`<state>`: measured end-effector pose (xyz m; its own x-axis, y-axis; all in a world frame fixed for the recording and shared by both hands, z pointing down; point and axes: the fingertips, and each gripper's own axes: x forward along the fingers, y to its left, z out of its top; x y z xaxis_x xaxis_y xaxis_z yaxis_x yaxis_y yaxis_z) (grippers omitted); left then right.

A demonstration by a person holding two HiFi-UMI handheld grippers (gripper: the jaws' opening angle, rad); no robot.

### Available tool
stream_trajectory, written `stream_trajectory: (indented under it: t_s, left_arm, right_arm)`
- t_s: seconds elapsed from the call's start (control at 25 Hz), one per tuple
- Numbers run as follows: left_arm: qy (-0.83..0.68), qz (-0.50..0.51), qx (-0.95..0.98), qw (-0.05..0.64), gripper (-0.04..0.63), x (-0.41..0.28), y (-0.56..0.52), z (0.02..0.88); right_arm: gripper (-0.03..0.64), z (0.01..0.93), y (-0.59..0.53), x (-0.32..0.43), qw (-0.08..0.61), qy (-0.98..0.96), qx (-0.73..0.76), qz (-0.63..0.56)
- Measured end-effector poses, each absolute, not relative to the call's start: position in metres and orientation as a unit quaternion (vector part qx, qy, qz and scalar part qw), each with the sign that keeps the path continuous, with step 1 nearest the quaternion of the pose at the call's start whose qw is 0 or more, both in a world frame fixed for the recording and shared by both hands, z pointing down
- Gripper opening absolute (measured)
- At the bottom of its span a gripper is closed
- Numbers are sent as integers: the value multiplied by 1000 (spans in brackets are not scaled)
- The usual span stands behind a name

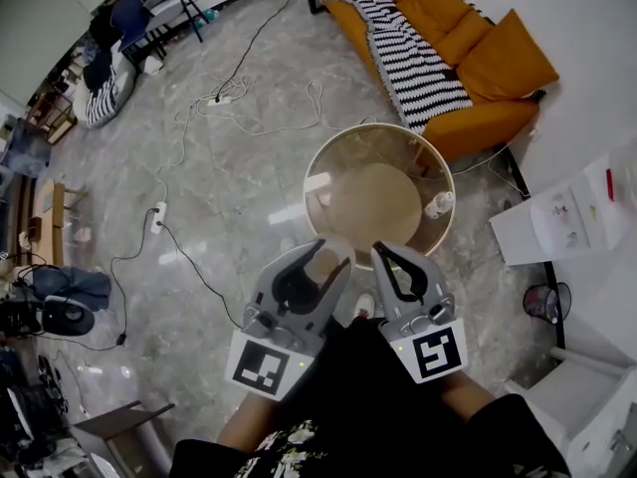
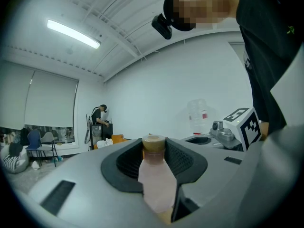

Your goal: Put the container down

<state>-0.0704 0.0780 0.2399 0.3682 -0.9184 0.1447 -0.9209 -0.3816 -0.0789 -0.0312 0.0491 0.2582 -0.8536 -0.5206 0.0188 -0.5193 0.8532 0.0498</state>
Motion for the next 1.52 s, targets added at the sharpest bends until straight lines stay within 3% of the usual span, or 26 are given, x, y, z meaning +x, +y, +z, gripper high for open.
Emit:
stream_trajectory:
  t_s: [0.8, 1.52]
  left_arm:
    - [-382, 107, 918, -18, 152, -141, -110, 238]
    - [-151, 107, 983, -21, 152, -119, -205, 280]
  right_arm:
    - [-5, 259, -119, -91, 43, -893, 447, -1]
    - [-5, 311, -181, -70, 84, -759, 641, 75]
